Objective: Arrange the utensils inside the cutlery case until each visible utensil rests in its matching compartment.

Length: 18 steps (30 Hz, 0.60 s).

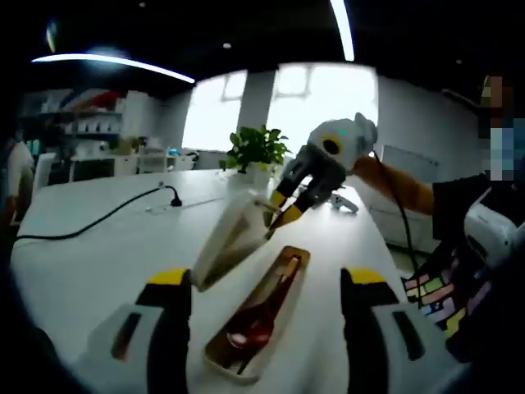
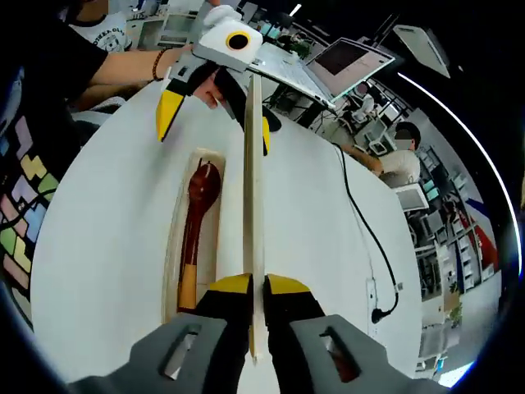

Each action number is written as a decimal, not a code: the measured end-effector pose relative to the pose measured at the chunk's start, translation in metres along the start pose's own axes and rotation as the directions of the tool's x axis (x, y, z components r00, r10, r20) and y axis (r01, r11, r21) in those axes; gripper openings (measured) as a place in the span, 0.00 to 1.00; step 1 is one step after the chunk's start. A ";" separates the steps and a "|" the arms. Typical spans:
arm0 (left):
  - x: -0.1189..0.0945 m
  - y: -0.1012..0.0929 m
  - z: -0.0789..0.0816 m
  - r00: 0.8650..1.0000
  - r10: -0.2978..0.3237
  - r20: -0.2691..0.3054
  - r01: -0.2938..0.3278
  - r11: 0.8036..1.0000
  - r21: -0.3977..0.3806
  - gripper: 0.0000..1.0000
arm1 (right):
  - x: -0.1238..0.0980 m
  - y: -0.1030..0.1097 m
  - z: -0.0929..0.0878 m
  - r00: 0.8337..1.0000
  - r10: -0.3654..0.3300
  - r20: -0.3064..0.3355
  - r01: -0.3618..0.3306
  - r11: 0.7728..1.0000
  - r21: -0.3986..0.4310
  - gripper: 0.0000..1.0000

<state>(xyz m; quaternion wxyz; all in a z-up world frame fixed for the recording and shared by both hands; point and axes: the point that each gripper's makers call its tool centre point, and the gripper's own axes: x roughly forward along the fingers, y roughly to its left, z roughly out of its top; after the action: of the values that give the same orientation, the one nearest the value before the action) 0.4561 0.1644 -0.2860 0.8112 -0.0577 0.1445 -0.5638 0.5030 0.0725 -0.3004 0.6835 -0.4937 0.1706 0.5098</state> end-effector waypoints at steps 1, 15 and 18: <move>0.000 -0.002 -0.002 1.000 -0.002 0.001 0.002 0.999 -0.033 1.00 | -0.001 0.001 0.000 1.000 -0.018 -0.013 0.018 1.000 -0.006 0.03; -0.020 -0.005 -0.029 0.997 0.077 -0.027 -0.075 0.995 0.072 1.00 | -0.006 0.023 0.010 0.950 -0.290 -0.119 0.273 0.952 -0.141 0.03; -0.021 -0.002 -0.033 0.994 0.103 -0.027 -0.101 0.993 0.056 1.00 | -0.003 0.025 0.012 0.944 -0.310 -0.113 0.288 0.941 -0.177 0.03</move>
<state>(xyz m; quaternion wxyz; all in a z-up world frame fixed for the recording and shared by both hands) 0.4380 0.1856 -0.3135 0.8380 -0.0198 0.1439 -0.5260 0.4763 0.0811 -0.3050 0.6983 -0.6007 0.0997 0.3762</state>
